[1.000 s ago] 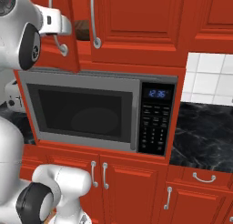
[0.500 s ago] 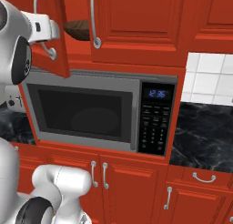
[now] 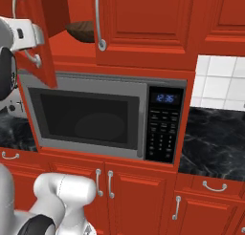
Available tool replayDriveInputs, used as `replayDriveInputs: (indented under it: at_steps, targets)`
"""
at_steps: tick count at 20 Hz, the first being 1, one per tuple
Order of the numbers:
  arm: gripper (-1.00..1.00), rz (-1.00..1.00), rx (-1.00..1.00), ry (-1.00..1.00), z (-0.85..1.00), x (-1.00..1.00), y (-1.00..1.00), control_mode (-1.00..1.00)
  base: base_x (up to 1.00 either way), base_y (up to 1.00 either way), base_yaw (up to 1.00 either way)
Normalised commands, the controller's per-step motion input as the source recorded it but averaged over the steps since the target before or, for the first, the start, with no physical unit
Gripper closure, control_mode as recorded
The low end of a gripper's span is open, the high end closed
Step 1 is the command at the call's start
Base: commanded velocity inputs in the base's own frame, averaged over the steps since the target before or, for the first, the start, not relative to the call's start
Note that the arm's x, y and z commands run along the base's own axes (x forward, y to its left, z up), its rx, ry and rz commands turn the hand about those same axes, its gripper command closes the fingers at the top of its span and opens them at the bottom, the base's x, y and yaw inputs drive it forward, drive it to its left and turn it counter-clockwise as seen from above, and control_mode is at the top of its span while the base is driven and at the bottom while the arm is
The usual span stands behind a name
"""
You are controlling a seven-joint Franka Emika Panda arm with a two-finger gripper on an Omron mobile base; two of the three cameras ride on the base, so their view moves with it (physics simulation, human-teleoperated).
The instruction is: Move the bowls from the cabinet to the plates on the dining table.
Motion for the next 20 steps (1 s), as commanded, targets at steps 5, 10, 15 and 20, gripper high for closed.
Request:
replayDriveInputs:
  at_steps: [5,10,15,20]
  targets:
    - [1.0,0.09,0.0,-0.01,0.0,-0.41,0.61,-1.0,0.0,0.0,0.0]
    - [1.0,0.08,0.0,0.0,0.0,-0.28,0.59,-1.0,0.0,0.0,0.0]
    - [1.0,0.06,0.0,0.0,0.0,-0.18,0.53,-1.0,0.0,0.0,0.0]
    - [1.0,0.02,0.0,0.0,0.0,-0.06,0.13,-1.0,0.0,0.0,0.0]
